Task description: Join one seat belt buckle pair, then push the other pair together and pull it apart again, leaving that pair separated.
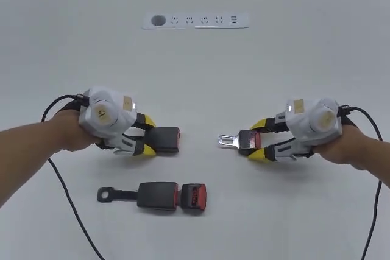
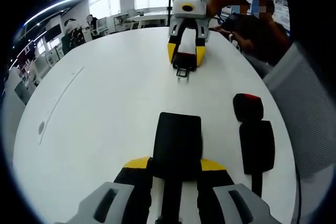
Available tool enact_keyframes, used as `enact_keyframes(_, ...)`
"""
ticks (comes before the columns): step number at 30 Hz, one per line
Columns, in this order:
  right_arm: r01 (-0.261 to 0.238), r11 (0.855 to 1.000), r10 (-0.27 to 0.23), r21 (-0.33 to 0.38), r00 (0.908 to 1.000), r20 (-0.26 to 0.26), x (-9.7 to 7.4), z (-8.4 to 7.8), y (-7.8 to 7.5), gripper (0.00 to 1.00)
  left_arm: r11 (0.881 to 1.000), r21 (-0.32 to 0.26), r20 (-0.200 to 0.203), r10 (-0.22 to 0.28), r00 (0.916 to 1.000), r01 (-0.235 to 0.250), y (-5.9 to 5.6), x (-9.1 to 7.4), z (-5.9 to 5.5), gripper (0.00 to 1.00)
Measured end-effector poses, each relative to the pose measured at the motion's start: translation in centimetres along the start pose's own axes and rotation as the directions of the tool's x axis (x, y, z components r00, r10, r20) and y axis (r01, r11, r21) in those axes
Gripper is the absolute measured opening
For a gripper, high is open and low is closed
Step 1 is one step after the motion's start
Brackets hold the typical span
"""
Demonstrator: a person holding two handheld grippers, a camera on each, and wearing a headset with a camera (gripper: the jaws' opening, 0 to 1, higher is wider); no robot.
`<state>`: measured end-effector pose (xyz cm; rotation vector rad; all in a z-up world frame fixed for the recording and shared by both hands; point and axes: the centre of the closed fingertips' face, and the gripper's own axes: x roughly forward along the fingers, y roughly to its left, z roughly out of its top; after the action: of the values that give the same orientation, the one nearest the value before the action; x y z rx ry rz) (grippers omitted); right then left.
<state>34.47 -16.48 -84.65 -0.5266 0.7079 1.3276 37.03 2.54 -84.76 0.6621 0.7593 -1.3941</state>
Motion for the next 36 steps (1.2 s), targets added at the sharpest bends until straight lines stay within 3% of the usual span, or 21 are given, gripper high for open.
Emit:
enact_keyframes(10,0.013,1.000,-0.013,0.001,0.9995,-0.027,-1.5,-1.7,-0.4,0.36,1.000,0.000,-0.004,-0.005,1.0000,0.005,0.0,0.0,0.0,0.34)
enact_keyframes(18,0.008,1.000,-0.009,-0.022,0.9989,-0.046,-1.7,-1.8,-0.6,0.36,1.000,-0.001,-0.010,-0.003,0.9999,0.003,-0.1,0.0,0.0,0.34)
enact_keyframes(22,0.004,1.000,-0.005,-0.019,0.9982,-0.060,-1.6,-1.6,-0.4,0.39,1.000,-0.011,-0.037,-0.007,0.9993,0.006,-0.2,0.1,0.1,0.36)
enact_keyframes(24,0.035,0.999,-0.037,-0.039,0.9987,-0.035,-1.9,-1.2,-0.5,0.41,0.997,-0.076,-0.038,-0.016,0.9992,0.013,-0.7,0.1,0.3,0.41)
enact_keyframes(26,0.084,0.995,-0.086,0.046,0.9960,0.025,-2.3,-0.5,-1.4,0.54,0.998,-0.057,-0.038,-0.010,0.9992,0.008,-0.5,-0.4,0.4,0.44)
enact_keyframes(28,0.150,0.982,-0.157,0.116,0.9860,0.056,-3.0,0.0,-2.6,0.67,0.990,-0.137,0.019,0.047,0.9987,-0.044,0.2,-1.1,1.2,0.48)
enact_keyframes(31,0.227,0.957,-0.244,0.178,0.9660,0.084,-3.9,0.7,-3.6,0.74,0.968,-0.225,0.078,0.132,0.9881,-0.112,1.2,-2.5,1.9,0.62)
enact_keyframes(33,0.283,0.937,-0.308,0.204,0.9460,0.103,-4.5,1.3,-4.0,0.80,0.949,-0.268,0.115,0.201,0.9727,-0.165,1.9,-3.7,2.4,0.70)
enact_keyframes(34,0.322,0.918,-0.354,0.232,0.9288,0.110,-4.9,1.5,-4.3,0.84,0.923,-0.326,0.113,0.252,0.9611,-0.204,2.2,-4.4,2.4,0.72)
enact_keyframes(35,0.325,0.910,-0.365,0.258,0.9225,0.125,-5.0,2.0,-4.1,0.85,0.907,-0.351,0.112,0.286,0.9517,-0.231,2.5,-4.9,2.3,0.75)
enact_keyframes(36,0.336,0.898,-0.386,0.282,0.9115,0.143,-5.1,2.3,-4.1,0.86,0.892,-0.367,0.133,0.332,0.9338,-0.265,2.8,-5.6,2.5,0.79)
